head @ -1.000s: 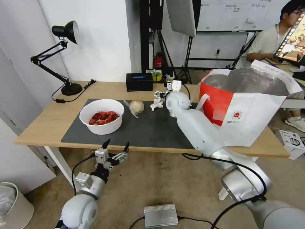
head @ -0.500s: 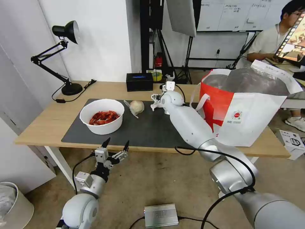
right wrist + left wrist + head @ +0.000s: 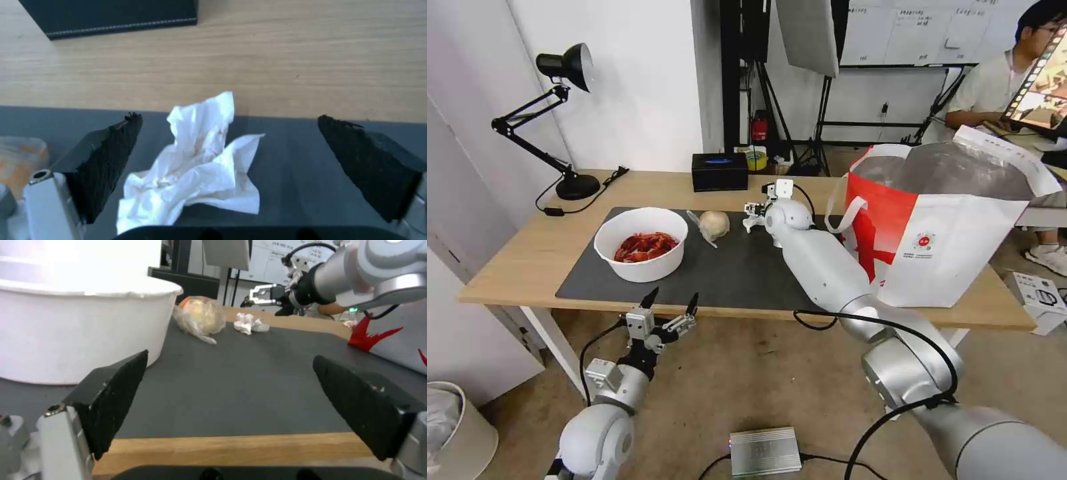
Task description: Pick up the trash from the table and place it into the takeout bag.
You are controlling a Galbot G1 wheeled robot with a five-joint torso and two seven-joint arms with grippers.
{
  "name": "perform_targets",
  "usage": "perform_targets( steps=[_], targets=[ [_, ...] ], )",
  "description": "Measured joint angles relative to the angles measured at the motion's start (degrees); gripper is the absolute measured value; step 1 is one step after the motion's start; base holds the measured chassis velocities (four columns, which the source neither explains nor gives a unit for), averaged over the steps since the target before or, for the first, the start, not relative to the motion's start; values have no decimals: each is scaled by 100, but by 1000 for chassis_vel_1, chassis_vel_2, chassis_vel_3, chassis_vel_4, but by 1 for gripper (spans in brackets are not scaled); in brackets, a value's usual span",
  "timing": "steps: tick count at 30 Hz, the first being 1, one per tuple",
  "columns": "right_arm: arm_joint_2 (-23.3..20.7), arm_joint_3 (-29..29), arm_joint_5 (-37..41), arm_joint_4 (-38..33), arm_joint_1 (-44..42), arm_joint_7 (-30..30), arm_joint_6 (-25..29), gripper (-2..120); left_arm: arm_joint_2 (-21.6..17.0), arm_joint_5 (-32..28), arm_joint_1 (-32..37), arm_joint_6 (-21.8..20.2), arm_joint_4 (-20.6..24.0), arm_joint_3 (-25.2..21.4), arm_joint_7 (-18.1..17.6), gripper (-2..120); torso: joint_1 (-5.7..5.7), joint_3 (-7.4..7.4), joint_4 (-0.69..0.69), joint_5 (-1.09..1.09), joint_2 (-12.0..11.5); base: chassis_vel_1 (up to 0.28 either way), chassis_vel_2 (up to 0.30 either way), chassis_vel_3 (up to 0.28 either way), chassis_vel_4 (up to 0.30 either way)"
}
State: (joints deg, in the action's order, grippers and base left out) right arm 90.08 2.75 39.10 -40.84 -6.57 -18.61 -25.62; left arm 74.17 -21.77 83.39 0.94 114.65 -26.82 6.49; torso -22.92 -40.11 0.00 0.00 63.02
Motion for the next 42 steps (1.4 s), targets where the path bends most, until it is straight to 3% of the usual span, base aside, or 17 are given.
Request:
perform_targets(
  steps=[17,26,28,32,36,42],
  targets=[
    [-4,13,-133,78,-85,169,88,97,62,76,64,44,4,41,12,100,0,0,0,0,0,0,0,0,0],
    [-7,18,-141,61,-156,198,109,64,93,111,85,80,4,88,21,100,0,0,0,0,0,0,0,0,0],
    [-7,18,-141,61,-157,198,116,62,94,113,88,80,4,92,23,100,0,0,0,0,0,0,0,0,0],
    [-7,9,-144,65,-157,201,171,40,95,132,121,89,5,87,108,100,0,0,0,0,0,0,0,0,0],
    [-8,4,-143,64,-157,202,183,32,103,135,120,90,3,91,119,100,0,0,0,0,0,0,0,0,0],
    [-10,-2,-134,53,-170,204,190,5,139,165,105,93,-19,135,122,100,0,0,0,0,1,0,0,0,0]
  ],
)
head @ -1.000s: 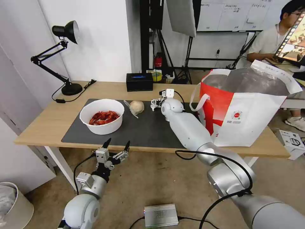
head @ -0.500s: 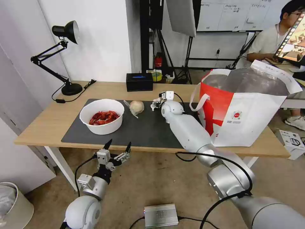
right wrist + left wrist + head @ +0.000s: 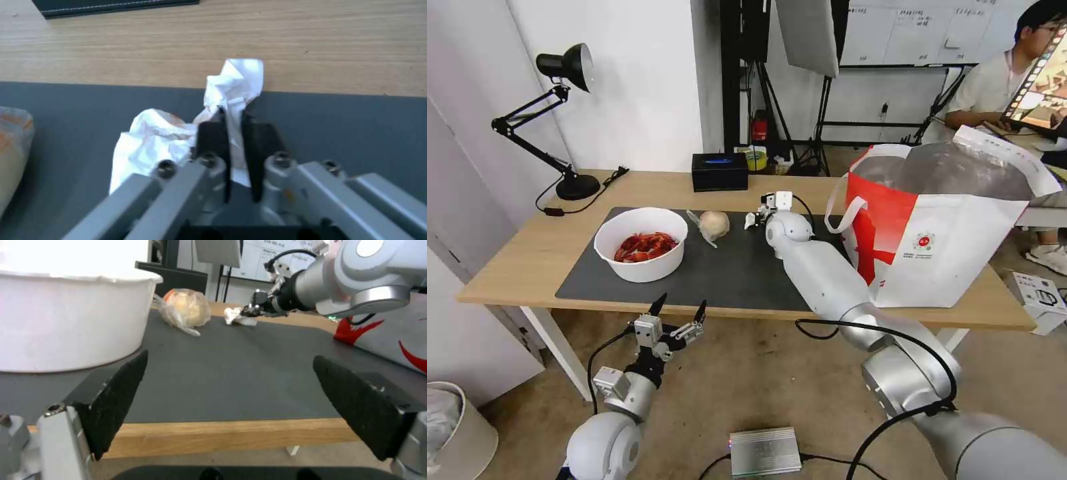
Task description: Pick up the trash from the table and place it into the takeout bag.
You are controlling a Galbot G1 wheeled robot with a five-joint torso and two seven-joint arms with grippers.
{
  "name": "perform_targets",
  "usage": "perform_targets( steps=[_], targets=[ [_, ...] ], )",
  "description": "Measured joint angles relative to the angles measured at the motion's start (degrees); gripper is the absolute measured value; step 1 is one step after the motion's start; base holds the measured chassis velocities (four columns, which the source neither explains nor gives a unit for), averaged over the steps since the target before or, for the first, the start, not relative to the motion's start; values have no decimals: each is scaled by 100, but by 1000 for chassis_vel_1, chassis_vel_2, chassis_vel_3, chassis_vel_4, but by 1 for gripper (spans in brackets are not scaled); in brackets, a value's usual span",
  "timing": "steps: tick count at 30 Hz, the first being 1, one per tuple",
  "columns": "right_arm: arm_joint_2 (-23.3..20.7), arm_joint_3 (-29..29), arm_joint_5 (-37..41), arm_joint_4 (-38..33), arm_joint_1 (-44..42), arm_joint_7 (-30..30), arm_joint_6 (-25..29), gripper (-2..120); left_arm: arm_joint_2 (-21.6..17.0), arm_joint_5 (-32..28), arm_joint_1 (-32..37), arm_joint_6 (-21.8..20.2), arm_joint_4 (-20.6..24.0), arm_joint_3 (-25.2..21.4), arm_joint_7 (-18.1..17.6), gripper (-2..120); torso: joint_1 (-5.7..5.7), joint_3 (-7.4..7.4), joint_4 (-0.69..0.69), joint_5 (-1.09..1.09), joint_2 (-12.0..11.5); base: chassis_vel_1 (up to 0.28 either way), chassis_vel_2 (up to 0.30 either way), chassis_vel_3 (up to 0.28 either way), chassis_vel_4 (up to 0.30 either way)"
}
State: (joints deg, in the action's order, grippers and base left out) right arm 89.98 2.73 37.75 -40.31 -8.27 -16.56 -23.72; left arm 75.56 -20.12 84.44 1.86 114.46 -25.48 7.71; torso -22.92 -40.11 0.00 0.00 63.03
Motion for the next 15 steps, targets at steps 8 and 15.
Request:
perform_targets(
  steps=[8,15],
  targets=[
    [-1,-4,1,8,-32,24,35,0,24,17,7,14,-19,0,3,100,0,0,0,0,0,0,0,0,0],
    [-4,-11,-3,-32,-126,103,253,0,41,34,6,22,-49,11,5,100,0,0,0,0,0,0,0,0,0]
  ],
)
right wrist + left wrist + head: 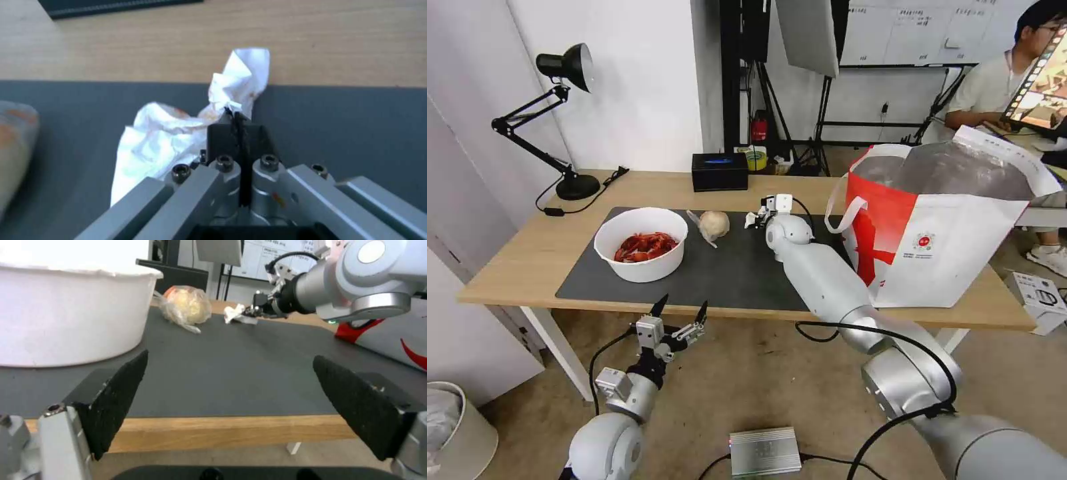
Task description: Pick up the trash from the table and place it into the takeout bag.
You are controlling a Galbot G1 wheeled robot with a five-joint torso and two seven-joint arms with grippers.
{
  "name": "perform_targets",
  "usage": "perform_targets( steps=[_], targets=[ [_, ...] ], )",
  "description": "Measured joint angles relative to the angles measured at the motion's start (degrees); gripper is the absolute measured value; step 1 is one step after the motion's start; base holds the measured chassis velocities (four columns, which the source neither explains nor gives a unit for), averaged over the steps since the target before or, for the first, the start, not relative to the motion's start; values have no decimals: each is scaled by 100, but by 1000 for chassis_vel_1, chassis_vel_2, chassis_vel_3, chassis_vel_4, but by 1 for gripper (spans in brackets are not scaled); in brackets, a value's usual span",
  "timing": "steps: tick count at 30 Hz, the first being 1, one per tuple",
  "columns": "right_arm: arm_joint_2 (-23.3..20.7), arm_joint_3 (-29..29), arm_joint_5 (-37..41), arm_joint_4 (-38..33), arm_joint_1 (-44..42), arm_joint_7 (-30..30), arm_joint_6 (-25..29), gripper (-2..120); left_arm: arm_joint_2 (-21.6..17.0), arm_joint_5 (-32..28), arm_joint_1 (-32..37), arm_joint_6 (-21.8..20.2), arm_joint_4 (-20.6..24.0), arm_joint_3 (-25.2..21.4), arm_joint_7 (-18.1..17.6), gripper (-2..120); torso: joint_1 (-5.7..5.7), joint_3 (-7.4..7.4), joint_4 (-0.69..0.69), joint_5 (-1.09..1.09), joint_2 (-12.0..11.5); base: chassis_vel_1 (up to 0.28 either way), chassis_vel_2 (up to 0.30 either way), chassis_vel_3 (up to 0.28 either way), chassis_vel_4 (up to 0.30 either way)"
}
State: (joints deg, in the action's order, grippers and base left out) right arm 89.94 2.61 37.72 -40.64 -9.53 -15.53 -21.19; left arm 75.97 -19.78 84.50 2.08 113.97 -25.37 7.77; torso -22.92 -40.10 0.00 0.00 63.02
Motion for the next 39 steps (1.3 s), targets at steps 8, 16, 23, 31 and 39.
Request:
perform_targets(
  steps=[8,16,23,31,39],
  targets=[
    [-2,41,-24,-194,-51,119,229,0,-8,6,-25,3,-18,24,1,100,0,0,0,0,0,0,0,0,0],
    [-8,89,-60,-462,-53,126,271,0,-42,-4,-44,3,-27,16,1,100,0,0,0,0,0,0,0,0,0],
    [-212,149,-164,-1071,-170,97,320,0,-50,-13,-78,15,-77,2,1,100,0,0,0,0,0,0,0,0,0],
    [-608,293,-223,-1830,-321,132,559,0,-96,-35,-102,23,-110,-8,-1,100,0,0,0,0,0,0,0,0,0],
    [-1004,479,-324,-2782,-668,161,888,0,-128,-57,-111,36,-126,-47,-2,100,0,0,0,0,0,0,0,0,0]
  ],
)
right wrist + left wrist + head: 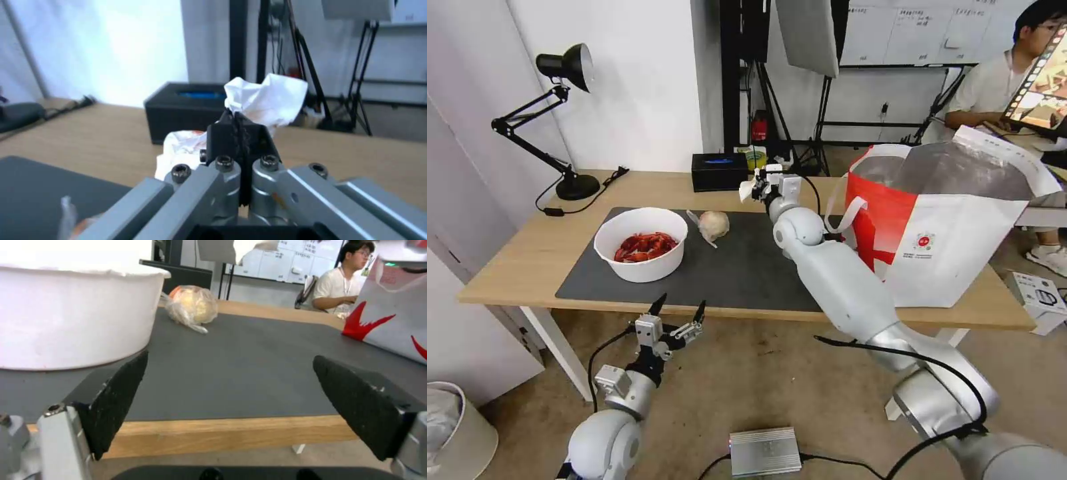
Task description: Pick up the trash from the table and place it into the takeout bag.
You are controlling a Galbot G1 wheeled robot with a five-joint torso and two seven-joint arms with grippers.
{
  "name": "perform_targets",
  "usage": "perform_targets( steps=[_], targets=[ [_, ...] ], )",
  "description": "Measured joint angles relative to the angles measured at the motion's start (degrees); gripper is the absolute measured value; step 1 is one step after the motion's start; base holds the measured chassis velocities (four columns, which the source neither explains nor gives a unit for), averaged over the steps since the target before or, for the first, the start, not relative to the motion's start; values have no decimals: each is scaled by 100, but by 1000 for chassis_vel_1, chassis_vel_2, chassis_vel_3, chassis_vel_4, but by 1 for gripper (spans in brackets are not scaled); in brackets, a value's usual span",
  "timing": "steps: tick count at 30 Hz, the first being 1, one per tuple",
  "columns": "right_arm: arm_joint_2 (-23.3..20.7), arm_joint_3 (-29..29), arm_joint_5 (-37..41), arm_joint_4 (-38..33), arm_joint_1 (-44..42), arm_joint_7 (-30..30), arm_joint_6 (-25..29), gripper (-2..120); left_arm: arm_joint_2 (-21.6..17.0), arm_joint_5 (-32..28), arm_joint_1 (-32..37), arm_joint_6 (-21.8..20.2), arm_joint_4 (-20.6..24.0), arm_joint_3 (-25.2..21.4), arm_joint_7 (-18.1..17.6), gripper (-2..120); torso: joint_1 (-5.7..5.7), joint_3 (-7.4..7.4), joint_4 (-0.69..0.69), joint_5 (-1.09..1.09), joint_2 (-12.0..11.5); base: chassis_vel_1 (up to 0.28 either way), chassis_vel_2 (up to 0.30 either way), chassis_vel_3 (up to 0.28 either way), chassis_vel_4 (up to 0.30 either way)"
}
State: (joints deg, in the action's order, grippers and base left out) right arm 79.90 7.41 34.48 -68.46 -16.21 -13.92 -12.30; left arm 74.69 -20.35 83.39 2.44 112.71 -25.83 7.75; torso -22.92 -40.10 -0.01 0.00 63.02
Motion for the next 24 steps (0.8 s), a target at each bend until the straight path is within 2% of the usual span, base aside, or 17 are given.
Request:
perform_targets(
  steps=[5,13,15,24],
  targets=[
    [-157,116,-199,-395,-144,-14,282,0,-7,-11,4,2,-7,-30,-1,100,0,0,1,0,0,0,0,0,0],
    [-590,71,-802,-1235,-513,50,1190,0,-33,-39,21,18,-57,-97,1,100,0,0,1,0,0,0,0,0,0],
    [-737,-31,-1147,-1435,-646,77,1457,0,-42,-40,18,45,-109,-101,3,100,0,0,1,0,0,0,0,0,0],
    [-1028,-331,-1512,-1822,-974,237,2038,0,-33,-38,-23,51,-154,-22,5,100,0,0,0,0,0,0,0,0,0]
  ],
)
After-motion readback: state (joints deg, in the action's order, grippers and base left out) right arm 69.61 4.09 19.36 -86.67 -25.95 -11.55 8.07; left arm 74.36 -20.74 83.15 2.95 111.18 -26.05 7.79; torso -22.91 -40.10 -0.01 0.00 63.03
